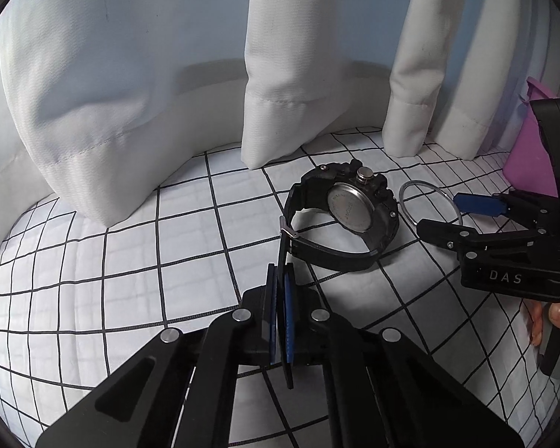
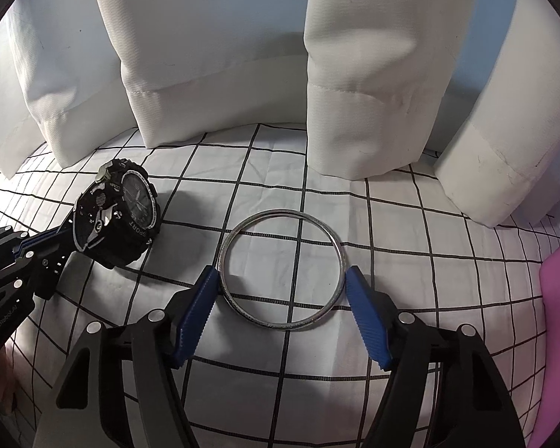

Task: Organize jewelry
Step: 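Close the left gripper on the black watch strap while the right gripper grasps the silver bangle, then carry the watch and bangle into the pink tub and open both grippers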

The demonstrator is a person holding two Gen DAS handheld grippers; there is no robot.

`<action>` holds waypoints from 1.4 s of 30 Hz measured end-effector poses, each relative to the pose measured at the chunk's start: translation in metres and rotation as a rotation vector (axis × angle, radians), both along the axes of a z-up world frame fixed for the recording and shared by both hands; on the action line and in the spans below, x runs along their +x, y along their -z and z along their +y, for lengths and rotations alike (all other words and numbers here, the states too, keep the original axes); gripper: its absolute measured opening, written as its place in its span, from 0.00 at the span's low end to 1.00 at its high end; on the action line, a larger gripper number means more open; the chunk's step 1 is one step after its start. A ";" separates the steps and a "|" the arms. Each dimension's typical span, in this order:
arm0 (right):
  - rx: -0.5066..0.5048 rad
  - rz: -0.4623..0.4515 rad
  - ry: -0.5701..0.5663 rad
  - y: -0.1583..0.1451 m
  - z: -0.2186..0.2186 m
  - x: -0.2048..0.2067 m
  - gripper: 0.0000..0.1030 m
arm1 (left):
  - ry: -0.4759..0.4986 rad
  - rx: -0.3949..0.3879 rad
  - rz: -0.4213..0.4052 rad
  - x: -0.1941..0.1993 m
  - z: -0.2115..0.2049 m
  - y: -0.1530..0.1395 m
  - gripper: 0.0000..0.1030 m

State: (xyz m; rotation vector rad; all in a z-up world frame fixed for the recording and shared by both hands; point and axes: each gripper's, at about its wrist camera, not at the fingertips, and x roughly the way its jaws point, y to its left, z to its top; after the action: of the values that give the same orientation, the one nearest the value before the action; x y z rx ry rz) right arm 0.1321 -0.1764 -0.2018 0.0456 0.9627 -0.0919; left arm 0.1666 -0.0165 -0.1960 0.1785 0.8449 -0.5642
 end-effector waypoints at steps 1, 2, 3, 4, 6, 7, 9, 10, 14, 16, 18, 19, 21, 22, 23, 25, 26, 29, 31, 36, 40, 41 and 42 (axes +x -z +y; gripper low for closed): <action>0.011 -0.002 0.003 -0.001 0.000 -0.003 0.66 | 0.004 -0.006 0.003 -0.004 -0.001 -0.001 0.03; 0.024 -0.004 0.005 -0.001 0.000 -0.006 0.65 | 0.003 -0.012 0.008 -0.007 -0.001 -0.002 0.03; 0.040 -0.007 0.009 -0.002 -0.001 -0.008 0.65 | -0.001 -0.022 0.015 -0.009 0.000 -0.004 0.03; 0.057 -0.009 0.011 -0.002 -0.005 -0.009 0.65 | -0.006 -0.036 0.024 -0.010 0.001 -0.005 0.03; 0.079 -0.011 0.019 -0.002 -0.006 -0.013 0.65 | -0.021 -0.059 0.034 -0.013 0.003 -0.010 0.03; 0.086 -0.011 0.022 -0.002 -0.008 -0.015 0.65 | -0.027 -0.065 0.034 -0.015 0.004 -0.012 0.03; 0.095 -0.014 0.025 -0.003 -0.010 -0.020 0.65 | -0.034 -0.079 0.037 -0.019 0.006 -0.016 0.03; 0.099 -0.015 0.025 -0.005 -0.013 -0.023 0.65 | -0.038 -0.085 0.041 -0.020 0.008 -0.018 0.03; 0.103 -0.018 0.021 -0.014 -0.014 -0.034 0.65 | -0.045 -0.099 0.050 -0.027 0.015 -0.024 0.03; 0.110 -0.013 0.016 -0.020 -0.019 -0.029 0.65 | -0.050 -0.105 0.049 -0.030 0.017 -0.027 0.03; 0.111 -0.009 0.011 -0.023 -0.019 -0.027 0.65 | -0.056 -0.113 0.047 -0.033 0.021 -0.031 0.03; 0.113 -0.010 0.009 -0.025 -0.020 -0.025 0.65 | -0.056 -0.115 0.043 -0.032 0.017 -0.032 0.03; 0.118 -0.012 0.006 -0.028 -0.020 -0.024 0.65 | -0.058 -0.120 0.031 -0.034 0.019 -0.037 0.03; 0.119 -0.016 0.006 -0.030 -0.021 -0.023 0.65 | -0.058 -0.124 0.026 -0.033 0.020 -0.040 0.03; 0.121 -0.016 0.007 -0.032 -0.021 -0.023 0.65 | -0.058 -0.130 0.021 -0.034 0.020 -0.043 0.03; 0.124 -0.012 0.009 -0.034 -0.024 -0.025 0.65 | -0.058 -0.138 0.014 -0.034 0.021 -0.048 0.03; 0.124 -0.009 0.010 -0.034 -0.025 -0.026 0.65 | -0.058 -0.138 0.011 -0.034 0.021 -0.049 0.03; 0.131 -0.011 0.017 -0.036 -0.028 -0.029 0.65 | -0.054 -0.145 0.001 -0.035 0.019 -0.053 0.03; 0.134 -0.015 0.020 -0.039 -0.029 -0.031 0.65 | -0.053 -0.147 -0.002 -0.036 0.019 -0.056 0.03; 0.134 -0.019 0.017 -0.044 -0.030 -0.034 0.65 | -0.044 -0.160 -0.014 -0.037 0.020 -0.065 0.03; 0.135 -0.021 0.016 -0.048 -0.030 -0.037 0.65 | -0.041 -0.173 -0.027 -0.038 0.021 -0.073 0.03; 0.136 -0.022 0.017 -0.049 -0.030 -0.039 0.65 | -0.039 -0.176 -0.029 -0.039 0.021 -0.075 0.03; 0.136 -0.022 0.016 -0.050 -0.030 -0.040 0.65 | -0.039 -0.178 -0.033 -0.040 0.020 -0.077 0.03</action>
State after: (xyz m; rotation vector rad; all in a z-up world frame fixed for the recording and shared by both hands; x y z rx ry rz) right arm 0.0924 -0.2065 -0.1521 0.1792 0.9459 -0.0409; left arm 0.1269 0.0037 -0.1188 0.0087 0.7601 -0.5955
